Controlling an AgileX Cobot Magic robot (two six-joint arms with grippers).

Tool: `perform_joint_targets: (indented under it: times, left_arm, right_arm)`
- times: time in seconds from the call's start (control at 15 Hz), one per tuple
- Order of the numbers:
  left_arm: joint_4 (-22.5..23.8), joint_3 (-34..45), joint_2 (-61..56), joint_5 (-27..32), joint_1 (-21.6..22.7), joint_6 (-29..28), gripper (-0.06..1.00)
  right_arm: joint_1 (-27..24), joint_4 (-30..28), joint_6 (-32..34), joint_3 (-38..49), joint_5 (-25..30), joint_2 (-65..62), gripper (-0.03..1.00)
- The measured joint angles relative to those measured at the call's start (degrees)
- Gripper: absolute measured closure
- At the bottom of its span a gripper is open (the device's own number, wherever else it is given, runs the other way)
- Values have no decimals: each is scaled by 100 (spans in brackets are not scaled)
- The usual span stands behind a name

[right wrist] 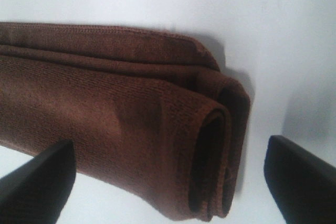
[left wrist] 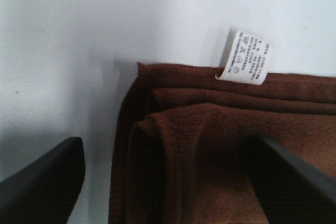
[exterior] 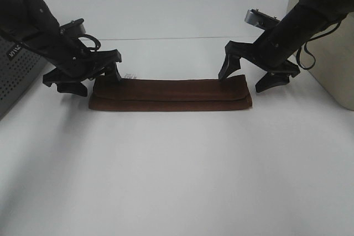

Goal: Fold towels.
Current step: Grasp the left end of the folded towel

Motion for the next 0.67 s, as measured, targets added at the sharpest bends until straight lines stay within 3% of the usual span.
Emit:
perform_joint_targets:
  times: [0.2, 0.33, 0.47, 0.67]
  left_arm:
    - [-126, -6, 80, -120, 0, 0, 14]
    - [-315, -40, 138, -172, 0, 11, 21]
    - [-418, -69, 183, -132, 0, 23, 37]
    - [-418, -69, 235, -23, 0, 23, 83]
  right_arm:
    - [0, -17, 0, 0, 0, 0, 6]
    - [0, -23, 0, 0, 0, 0, 6]
    - [0, -23, 0, 0, 0, 0, 6]
    - [0, -23, 0, 0, 0, 0, 6]
